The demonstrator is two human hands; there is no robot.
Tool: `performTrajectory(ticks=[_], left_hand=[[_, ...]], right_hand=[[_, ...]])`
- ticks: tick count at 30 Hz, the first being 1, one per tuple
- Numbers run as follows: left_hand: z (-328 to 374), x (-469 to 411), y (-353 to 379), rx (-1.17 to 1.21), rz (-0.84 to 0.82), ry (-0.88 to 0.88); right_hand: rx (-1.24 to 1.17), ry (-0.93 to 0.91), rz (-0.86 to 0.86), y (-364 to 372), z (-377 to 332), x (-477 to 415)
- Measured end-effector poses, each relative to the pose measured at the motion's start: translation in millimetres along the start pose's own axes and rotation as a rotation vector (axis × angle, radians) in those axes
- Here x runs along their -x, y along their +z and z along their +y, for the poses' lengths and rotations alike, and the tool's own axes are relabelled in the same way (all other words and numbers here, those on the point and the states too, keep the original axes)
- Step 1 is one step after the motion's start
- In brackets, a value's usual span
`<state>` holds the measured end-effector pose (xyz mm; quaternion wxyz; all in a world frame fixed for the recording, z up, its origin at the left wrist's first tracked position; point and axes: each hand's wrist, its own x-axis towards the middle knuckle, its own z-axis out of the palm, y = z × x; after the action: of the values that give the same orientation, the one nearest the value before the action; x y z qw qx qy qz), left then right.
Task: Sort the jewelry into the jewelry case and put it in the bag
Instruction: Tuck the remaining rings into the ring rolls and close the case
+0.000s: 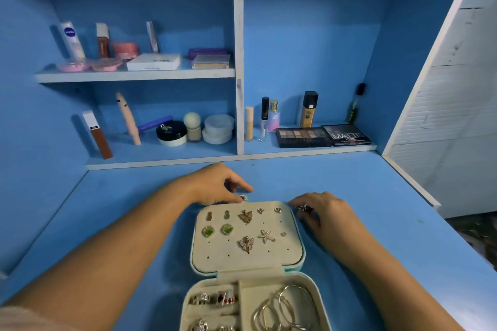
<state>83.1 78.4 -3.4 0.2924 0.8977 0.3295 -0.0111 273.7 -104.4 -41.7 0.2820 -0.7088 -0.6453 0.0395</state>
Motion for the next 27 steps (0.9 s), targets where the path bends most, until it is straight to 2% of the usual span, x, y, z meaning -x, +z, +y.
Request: performTrajectory(ticks=[8, 14, 17, 23, 27], left_hand=[[4.4, 4.1, 1.8, 0.077, -0.024, 0.013], [2.6, 14.8, 5.7, 0.378, 0.031, -0.098], [-5.0, 21.1, 4.4, 0.553, -0.002, -0.142], [-7.0, 37.3, -9.2, 0.277, -0.052, -0.106], [-7.7, 39.4, -3.9, 0.345, 0.003, -0.08]], right_hand=[[-0.05, 0.015, 0.003, 0.7, -0.2, 1.5], [-0.054, 0.012, 0.007, 1.0, -0.5, 2.4], [-0.043, 0.014, 0.003, 0.5, 0.2, 3.3], [-0.028, 0.021, 0.001, -1.3, -0.5, 5.3], [-0.021, 0.033, -0.008, -3.5, -2.8, 5.7]])
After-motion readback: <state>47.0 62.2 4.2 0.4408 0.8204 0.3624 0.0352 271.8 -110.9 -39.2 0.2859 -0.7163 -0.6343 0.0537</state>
